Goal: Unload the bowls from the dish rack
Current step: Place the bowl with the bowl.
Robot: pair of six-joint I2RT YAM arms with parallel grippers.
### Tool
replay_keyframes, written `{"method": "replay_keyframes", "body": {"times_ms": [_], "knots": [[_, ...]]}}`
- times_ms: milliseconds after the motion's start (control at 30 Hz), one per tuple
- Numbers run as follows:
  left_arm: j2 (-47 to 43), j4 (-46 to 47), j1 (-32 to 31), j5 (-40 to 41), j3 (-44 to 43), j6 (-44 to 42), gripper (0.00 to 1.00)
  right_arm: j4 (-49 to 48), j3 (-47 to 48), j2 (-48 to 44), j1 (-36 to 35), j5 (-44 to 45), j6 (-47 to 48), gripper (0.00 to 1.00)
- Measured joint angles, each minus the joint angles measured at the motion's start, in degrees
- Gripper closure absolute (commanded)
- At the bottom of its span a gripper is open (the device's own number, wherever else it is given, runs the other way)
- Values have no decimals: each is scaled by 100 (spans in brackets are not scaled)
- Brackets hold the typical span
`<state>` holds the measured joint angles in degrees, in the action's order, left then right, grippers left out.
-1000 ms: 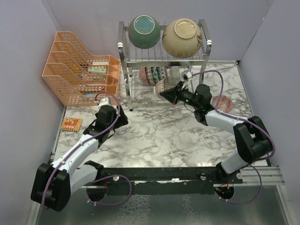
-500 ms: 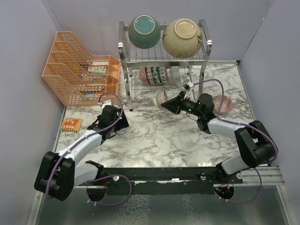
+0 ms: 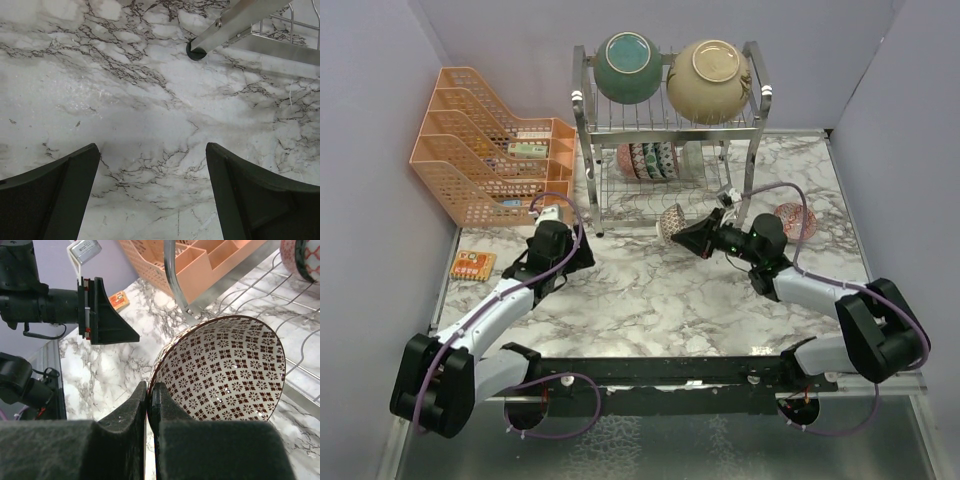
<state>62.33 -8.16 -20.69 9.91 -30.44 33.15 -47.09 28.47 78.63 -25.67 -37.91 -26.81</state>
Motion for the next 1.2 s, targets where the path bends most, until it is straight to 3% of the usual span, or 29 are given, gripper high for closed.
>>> {"method": "replay_keyframes", "body": {"times_ms": [367, 533, 767, 933, 1200], "knots": [[-116, -107, 0, -238, -693, -376, 9, 107, -802, -975, 2, 557, -37, 99], [-136, -275, 0, -256, -857, -435, 9, 654, -1123, -1915, 2, 903, -33, 99], [-118, -479, 0, -372, -1106, -546, 9, 1751, -1154, -2787, 2, 1333, 210, 99], [-52, -472, 0, -522, -1342, -634, 9, 3058, -863, -3038, 0, 1928, 442, 99], [459, -487, 0, -647, -2079, -1010, 9, 4784, 179, -3460, 2, 3707, 931, 99]]}}
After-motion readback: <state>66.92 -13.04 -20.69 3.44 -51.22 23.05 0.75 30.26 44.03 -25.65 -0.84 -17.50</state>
